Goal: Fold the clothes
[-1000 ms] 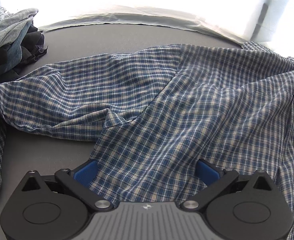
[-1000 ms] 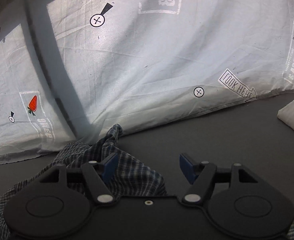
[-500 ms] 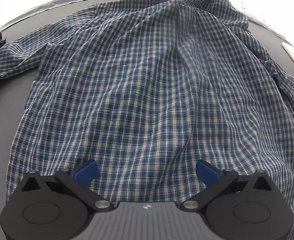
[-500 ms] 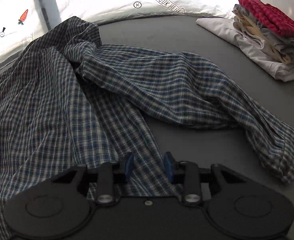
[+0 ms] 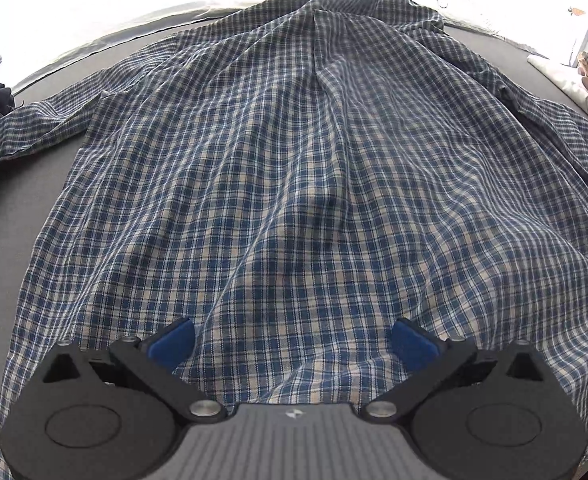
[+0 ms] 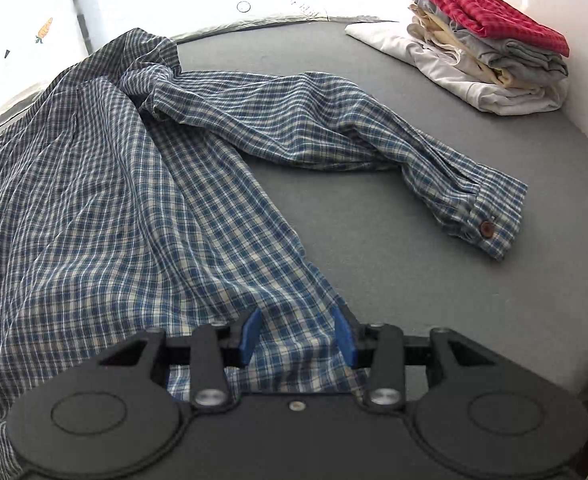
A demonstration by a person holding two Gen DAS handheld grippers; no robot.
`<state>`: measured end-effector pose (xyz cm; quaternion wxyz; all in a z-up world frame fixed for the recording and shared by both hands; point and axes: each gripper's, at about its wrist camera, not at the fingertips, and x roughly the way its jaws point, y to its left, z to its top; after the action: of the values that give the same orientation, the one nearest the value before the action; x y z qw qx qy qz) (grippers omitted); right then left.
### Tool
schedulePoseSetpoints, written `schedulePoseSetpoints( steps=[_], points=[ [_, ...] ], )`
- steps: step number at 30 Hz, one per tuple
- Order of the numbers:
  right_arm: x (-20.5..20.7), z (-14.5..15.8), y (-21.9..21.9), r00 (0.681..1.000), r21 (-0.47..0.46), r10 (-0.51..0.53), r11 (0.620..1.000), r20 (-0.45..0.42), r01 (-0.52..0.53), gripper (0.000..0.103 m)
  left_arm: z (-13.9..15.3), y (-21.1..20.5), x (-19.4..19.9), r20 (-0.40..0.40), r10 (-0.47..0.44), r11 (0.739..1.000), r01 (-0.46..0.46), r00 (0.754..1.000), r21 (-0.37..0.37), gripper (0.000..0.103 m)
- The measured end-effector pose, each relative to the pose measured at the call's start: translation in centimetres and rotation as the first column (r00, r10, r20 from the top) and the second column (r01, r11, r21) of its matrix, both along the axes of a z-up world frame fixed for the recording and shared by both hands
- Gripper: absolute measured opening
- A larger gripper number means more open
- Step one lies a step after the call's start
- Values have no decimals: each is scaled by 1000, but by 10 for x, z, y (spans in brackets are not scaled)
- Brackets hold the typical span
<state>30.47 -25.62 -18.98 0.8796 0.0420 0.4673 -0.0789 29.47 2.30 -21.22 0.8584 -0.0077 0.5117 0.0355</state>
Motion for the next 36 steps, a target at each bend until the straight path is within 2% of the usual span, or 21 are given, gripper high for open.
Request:
schedulePoseSetpoints(
  steps=[4, 8, 12, 14, 16, 18, 19, 22, 25, 27, 28, 29, 30, 32, 36],
  points=[
    [-19, 4, -34, 997, -2, -64, 998, 33, 64, 44, 1, -3, 3, -16, 65, 998, -65, 998, 3, 103],
    [-21, -3, -80, 988, 28, -141, 990, 57, 139, 45, 3, -10, 0, -42, 199, 980, -198, 979, 8, 103],
    [-10, -4, -130, 988, 30, -138, 990, 73, 136, 48, 7, -23, -10, -73, 379, 925, -378, 923, 17, 103],
    [-5, -1, -153, 986, 32, -117, 993, 121, 114, 60, 8, -37, -17, -67, 451, 892, -450, 890, 28, 103],
    [4, -1, -178, 985, 75, -102, 993, 143, 92, 64, 9, -50, -24, -55, 502, 865, -500, 863, 38, 103],
    [16, -4, -198, 987, 129, -96, 988, 126, 79, 64, 9, -63, -29, -59, 545, 838, -544, 836, 39, 103],
    [22, -4, -205, 989, 154, -88, 986, 122, 69, 64, 8, -71, -31, -90, 555, 831, -555, 827, 17, 103],
    [31, -7, -211, 991, 147, -23, 989, 128, 4, 64, 8, -99, -39, -93, 557, 829, -559, 825, 2, 103],
    [35, -18, -209, 994, 128, 33, 991, 100, -45, 64, 8, -125, -42, -106, 503, 863, -505, 858, 5, 103],
    [35, -24, -208, 994, 129, 60, 989, 97, -72, 65, 8, -132, -43, -98, 492, 870, -492, 865, 20, 103],
    [36, -24, -206, 991, 113, 84, 989, 104, -95, 62, 8, -132, -43, -97, 498, 867, -498, 862, 16, 103],
    [36, -23, -205, 988, 97, 105, 988, 113, -116, 47, 7, -131, -43, -96, 504, 863, -506, 858, 10, 103],
    [36, -21, -207, 985, 85, 117, 988, 126, -128, 40, 7, -132, -43, -93, 510, 859, -512, 855, 11, 103],
    [37, -16, -212, 978, 62, 141, 987, 152, -152, 5, 7, -133, -43, -87, 522, 852, -523, 848, 13, 103],
    [37, -3, -226, 964, 6, 158, 987, 215, -163, 1, 7, -135, -43, -76, 546, 837, -546, 834, 16, 103]
  ],
)
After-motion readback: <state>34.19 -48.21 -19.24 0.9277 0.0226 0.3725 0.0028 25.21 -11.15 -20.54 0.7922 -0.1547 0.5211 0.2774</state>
